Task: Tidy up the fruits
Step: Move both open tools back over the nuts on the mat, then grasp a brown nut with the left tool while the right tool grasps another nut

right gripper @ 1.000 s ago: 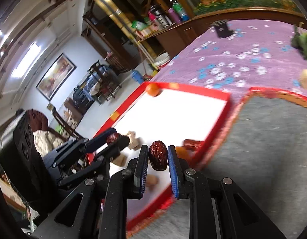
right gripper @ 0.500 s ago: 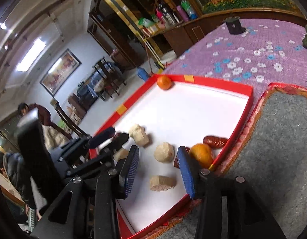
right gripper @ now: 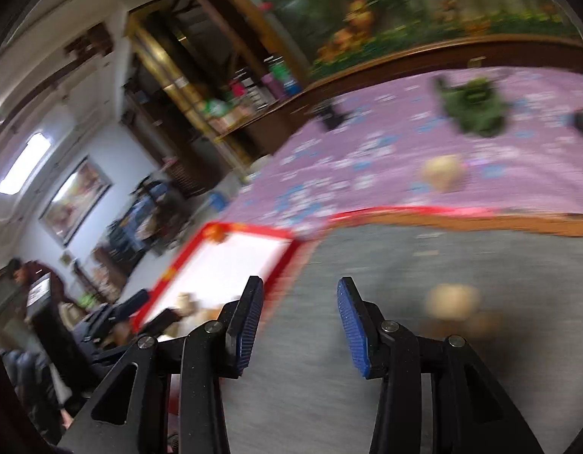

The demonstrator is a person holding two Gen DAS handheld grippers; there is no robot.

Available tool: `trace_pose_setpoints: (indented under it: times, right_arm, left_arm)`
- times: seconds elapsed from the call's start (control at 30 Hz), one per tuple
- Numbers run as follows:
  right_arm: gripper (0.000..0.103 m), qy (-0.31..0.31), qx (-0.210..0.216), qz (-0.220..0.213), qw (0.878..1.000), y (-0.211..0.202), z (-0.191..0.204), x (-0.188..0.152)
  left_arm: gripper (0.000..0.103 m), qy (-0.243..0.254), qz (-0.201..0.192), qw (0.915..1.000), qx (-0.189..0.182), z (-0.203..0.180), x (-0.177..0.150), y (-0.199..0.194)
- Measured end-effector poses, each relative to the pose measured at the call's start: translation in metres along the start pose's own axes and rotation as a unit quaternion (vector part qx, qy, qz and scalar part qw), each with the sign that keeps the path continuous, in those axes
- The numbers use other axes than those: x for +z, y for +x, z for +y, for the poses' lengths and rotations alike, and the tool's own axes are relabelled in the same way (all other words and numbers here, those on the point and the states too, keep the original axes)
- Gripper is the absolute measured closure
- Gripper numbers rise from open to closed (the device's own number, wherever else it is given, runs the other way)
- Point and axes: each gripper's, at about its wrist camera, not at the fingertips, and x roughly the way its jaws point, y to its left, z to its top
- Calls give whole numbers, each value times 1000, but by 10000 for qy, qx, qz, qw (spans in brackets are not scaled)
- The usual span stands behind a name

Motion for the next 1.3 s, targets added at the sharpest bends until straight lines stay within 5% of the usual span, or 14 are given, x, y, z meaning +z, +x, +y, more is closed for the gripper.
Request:
trace_pose_setpoints:
  times: [0.17, 0.4, 0.57, 0.63, 0.77, 0.9, 1.13, 1.3]
  right_arm:
    - [59, 33, -952, 143, 9953, -26, -58, 0]
    - [62, -469, -1174, 837, 9884, 8, -57, -9]
    - [68, -820, -1305, 892, 9840, 26, -40, -13]
    - [80, -1007, -1454, 855, 9805, 28, -35, -15]
    - [80, -665, -1255, 703, 9874, 19, -52, -6]
    - [80, 494, -675, 349, 9959, -9, -100, 14]
    - [80, 947, -854, 106, 9918, -36, -128, 23]
    - [80, 1030, -808, -42, 9914, -50, -128, 27]
  left_arm:
    - [46, 322, 87, 9975, -617, -48, 8, 0]
    - [46, 569, 351, 9922, -1050, -93, 18, 4]
    - [46, 717, 425, 9882, -1286, -111, 24, 2]
    - [46, 749, 430, 9869, -1363, -118, 28, 0]
    - [46, 783, 502, 9831, -1576, -132, 35, 3]
    - [47, 735, 818, 9724, -2057, -155, 43, 17]
    - [47, 264, 1344, 9649, -2240, -174, 57, 49]
    - [60, -67, 1590, 9643, -2118, -185, 55, 61]
